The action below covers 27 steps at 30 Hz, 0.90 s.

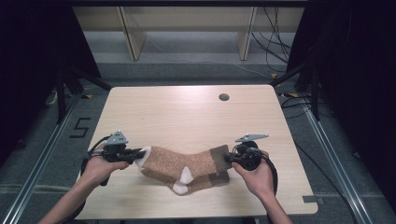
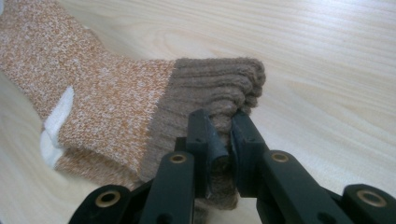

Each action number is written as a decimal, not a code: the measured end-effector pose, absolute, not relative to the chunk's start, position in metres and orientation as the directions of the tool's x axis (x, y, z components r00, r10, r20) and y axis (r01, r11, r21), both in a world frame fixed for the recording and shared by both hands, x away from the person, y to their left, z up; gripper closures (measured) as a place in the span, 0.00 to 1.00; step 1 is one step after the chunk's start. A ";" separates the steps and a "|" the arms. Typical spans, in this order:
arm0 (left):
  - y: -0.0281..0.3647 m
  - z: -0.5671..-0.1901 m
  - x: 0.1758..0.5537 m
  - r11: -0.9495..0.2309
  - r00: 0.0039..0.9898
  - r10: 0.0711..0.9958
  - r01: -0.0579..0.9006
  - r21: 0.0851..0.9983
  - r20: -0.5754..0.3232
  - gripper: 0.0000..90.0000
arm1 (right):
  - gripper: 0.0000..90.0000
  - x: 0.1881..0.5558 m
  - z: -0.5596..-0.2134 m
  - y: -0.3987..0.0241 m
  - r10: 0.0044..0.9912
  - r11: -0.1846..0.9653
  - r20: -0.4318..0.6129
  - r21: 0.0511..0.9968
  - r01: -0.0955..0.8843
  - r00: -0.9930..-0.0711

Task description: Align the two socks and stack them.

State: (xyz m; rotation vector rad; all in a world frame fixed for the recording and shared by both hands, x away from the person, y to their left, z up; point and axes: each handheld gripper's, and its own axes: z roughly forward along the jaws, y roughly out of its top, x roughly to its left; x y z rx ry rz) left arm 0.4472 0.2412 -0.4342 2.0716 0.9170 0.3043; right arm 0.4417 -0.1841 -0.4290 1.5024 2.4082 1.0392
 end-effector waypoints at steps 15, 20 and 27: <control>0.247 -0.461 0.444 -0.417 0.691 0.713 0.555 0.720 -0.120 0.91 | 0.89 0.425 -0.449 -0.180 0.811 0.300 0.280 0.556 0.776 -0.514; 0.247 -0.471 0.448 -0.425 0.681 0.724 0.569 0.705 -0.113 0.90 | 0.88 0.429 -0.456 -0.181 0.792 0.349 0.234 0.584 0.733 -0.563; 0.244 -0.474 0.451 -0.404 0.657 0.752 0.525 0.749 -0.055 0.71 | 0.72 0.428 -0.462 -0.181 0.815 0.342 0.226 0.556 0.757 -0.534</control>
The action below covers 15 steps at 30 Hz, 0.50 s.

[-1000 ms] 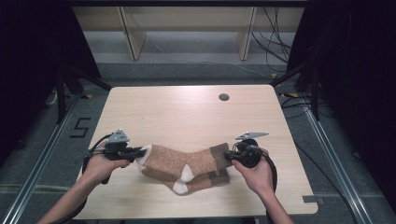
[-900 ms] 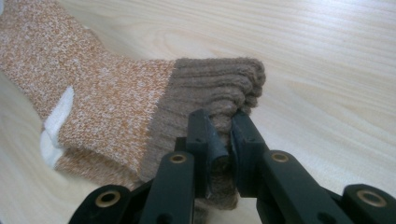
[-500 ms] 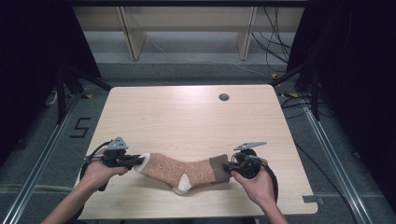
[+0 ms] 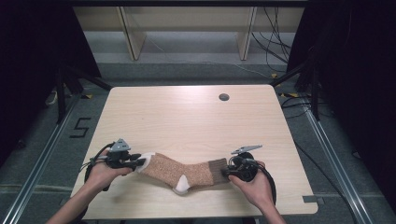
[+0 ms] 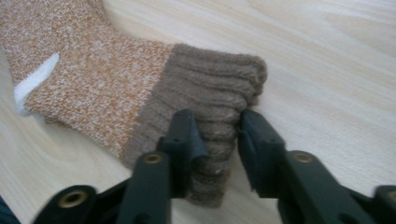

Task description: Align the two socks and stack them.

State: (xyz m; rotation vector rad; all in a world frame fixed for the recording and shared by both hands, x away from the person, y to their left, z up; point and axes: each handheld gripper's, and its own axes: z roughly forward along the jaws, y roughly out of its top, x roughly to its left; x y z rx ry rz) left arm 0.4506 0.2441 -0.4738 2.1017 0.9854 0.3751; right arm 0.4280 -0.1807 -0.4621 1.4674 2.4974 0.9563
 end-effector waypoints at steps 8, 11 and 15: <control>0.244 -0.478 0.452 -0.438 0.671 0.740 0.538 0.720 -0.051 0.73 | 0.69 0.427 -0.456 -0.181 0.832 0.299 0.234 0.576 0.761 -0.504; 0.244 -0.483 0.455 -0.430 0.671 0.737 0.558 0.710 -0.082 0.73 | 0.70 0.429 -0.456 -0.182 0.832 0.304 0.228 0.576 0.759 -0.506; 0.242 -0.485 0.457 -0.439 0.675 0.734 0.557 0.705 -0.076 0.87 | 0.82 0.429 -0.463 -0.182 0.833 0.286 0.252 0.566 0.773 -0.492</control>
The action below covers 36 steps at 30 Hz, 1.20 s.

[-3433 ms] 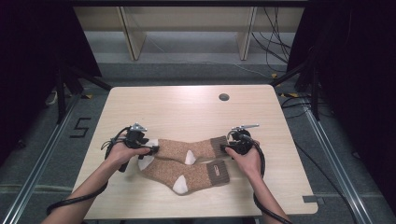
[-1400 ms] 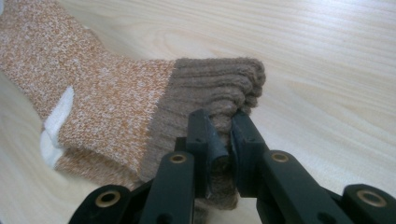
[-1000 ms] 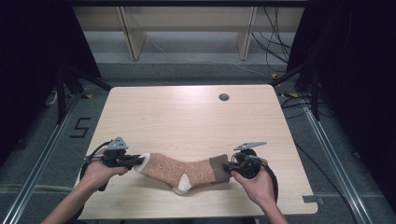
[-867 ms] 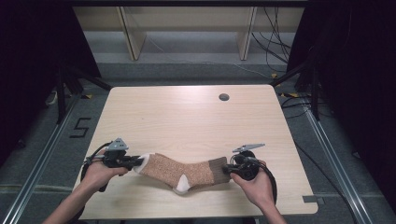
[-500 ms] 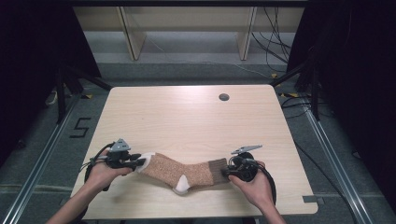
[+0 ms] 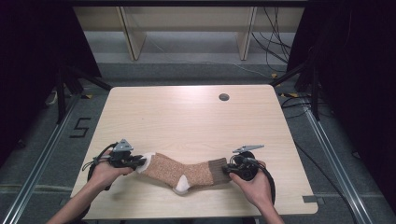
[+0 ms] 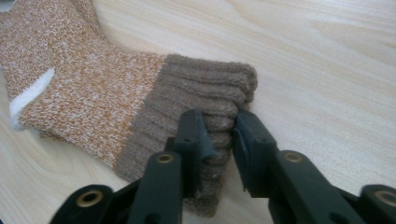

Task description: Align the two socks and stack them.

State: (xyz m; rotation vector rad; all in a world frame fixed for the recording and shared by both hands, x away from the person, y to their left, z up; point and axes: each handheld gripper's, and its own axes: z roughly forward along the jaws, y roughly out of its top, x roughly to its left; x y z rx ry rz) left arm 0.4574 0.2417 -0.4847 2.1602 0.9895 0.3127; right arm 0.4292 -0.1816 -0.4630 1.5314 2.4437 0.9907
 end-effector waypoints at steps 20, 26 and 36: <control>0.235 -0.476 0.467 -0.435 0.668 0.738 0.580 0.689 -0.097 0.91 | 0.90 0.425 -0.459 -0.189 0.832 0.294 0.257 0.546 0.785 -0.491; 0.236 -0.482 0.469 -0.430 0.657 0.747 0.595 0.679 -0.103 0.90 | 0.90 0.428 -0.465 -0.190 0.831 0.300 0.245 0.559 0.773 -0.499; 0.234 -0.477 0.464 -0.460 0.667 0.743 0.568 0.683 -0.054 0.86 | 0.86 0.432 -0.460 -0.186 0.833 0.295 0.243 0.565 0.771 -0.497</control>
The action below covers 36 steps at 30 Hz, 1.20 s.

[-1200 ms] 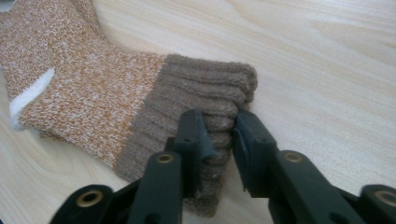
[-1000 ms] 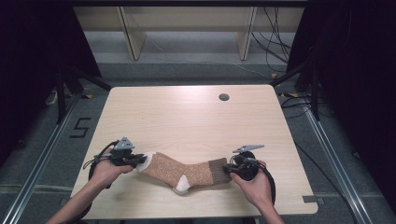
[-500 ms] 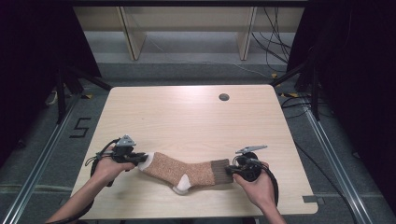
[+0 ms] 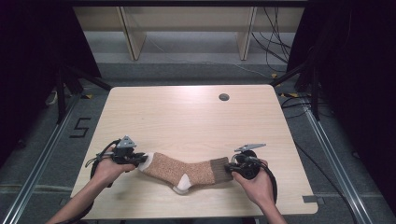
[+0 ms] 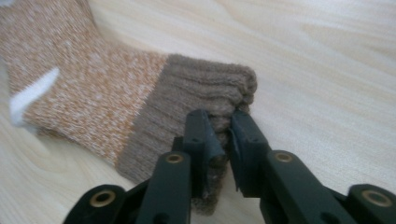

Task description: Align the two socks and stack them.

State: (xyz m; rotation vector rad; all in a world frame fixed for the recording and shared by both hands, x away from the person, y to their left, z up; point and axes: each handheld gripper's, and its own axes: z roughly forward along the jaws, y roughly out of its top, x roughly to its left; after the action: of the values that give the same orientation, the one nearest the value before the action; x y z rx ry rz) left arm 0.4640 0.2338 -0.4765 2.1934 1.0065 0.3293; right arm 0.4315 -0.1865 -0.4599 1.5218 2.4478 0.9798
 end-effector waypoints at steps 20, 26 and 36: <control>0.255 -0.461 0.445 -0.265 0.562 0.813 0.591 0.762 -0.153 0.27 | 0.50 0.436 -0.455 -0.201 0.852 0.223 0.241 0.637 0.738 -0.465; 0.250 -0.456 0.445 -0.252 0.570 0.806 0.578 0.776 -0.162 0.27 | 0.48 0.437 -0.457 -0.207 0.858 0.241 0.205 0.648 0.722 -0.471; 0.248 -0.457 0.447 -0.262 0.571 0.806 0.581 0.771 -0.156 0.25 | 0.47 0.435 -0.452 -0.213 0.864 0.206 0.223 0.661 0.722 -0.452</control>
State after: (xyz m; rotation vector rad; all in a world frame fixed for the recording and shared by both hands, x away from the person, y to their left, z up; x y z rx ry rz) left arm 0.4467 0.2476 -0.4574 1.9652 1.1125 0.3406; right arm 0.4351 -0.2131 -0.4519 1.5229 2.2807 1.0759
